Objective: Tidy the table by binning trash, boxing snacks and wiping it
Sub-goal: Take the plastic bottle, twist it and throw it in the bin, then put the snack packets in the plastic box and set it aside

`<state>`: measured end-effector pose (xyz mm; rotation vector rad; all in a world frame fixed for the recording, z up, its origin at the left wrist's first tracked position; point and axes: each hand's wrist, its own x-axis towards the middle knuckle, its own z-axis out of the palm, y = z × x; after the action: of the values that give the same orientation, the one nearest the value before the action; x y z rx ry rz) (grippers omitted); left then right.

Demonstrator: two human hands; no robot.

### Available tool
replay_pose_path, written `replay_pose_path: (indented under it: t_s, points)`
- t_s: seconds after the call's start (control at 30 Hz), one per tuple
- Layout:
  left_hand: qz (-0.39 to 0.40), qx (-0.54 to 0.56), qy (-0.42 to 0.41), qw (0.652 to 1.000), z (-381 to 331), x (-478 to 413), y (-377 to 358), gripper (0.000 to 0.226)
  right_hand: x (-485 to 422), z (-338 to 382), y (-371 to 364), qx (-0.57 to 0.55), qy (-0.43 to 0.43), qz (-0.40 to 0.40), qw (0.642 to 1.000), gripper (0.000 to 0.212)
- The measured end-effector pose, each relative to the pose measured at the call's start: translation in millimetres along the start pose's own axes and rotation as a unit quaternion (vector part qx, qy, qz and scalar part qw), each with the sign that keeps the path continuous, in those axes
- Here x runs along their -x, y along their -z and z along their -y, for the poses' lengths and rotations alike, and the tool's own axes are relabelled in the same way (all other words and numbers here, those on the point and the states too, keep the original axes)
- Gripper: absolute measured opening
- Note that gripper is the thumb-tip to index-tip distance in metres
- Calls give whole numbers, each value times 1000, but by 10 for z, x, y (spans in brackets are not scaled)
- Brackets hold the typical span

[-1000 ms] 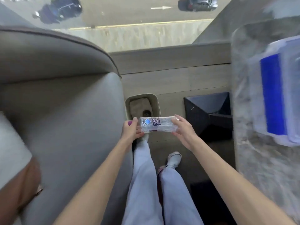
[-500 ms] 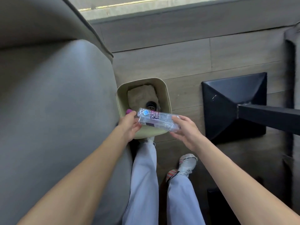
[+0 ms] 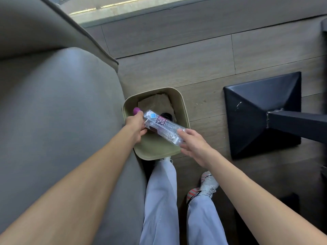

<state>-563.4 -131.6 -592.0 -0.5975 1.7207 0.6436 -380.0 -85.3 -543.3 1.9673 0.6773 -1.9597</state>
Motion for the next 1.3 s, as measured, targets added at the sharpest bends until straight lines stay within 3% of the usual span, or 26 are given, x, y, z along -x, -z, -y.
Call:
replay_pose_path:
  t_s: [0.07, 0.17, 0.23, 0.33, 0.43, 0.57, 0.77, 0.9, 1.17, 1.23, 1.3]
  points:
    - [-19, -55, -5, 998, 16, -16, 19, 49, 10, 12, -4, 76, 33, -5, 997, 69]
    - [-55, -231, -79, 968, 74, 21, 53, 57, 46, 31, -14, 263, 124, -75, 954, 66]
    - [-51, -409, -172, 895, 113, 97, 90, 53, 114, 51, -49, 372, 182, -98, 905, 58]
    - [-29, -597, -294, 746, 162, 313, 128, 41, 253, 80, -99, 481, 238, -106, 837, 56]
    - [-16, -674, -319, 667, 159, 631, 168, 35, 500, 122, -102, 532, 247, -119, 801, 56]
    - [-12, -714, -333, 615, 113, 1255, 333, 34, 1082, 180, -55, 583, 255, -139, 759, 54]
    - [-21, -716, -381, 584, 47, 2552, 698, 29, 2399, 276, 0, 605, 305, -173, 715, 52]
    - [-24, -722, -414, 554, 87, 3472, 901, 28, 3281, 251, 71, 585, 330, -177, 719, 50]
    - [13, -758, -412, 505, 711, 5095, 725, 28, 4823, -504, 579, 457, 373, -213, 779, 42]
    - [30, -766, -436, 471, 987, 5373, 524, 29, 5073, -873, 831, 417, 371, -238, 795, 41]
    - [43, -781, -472, 407, 1277, 5607, 276, 26, 5272, -1302, 1131, 345, 355, -272, 825, 41]
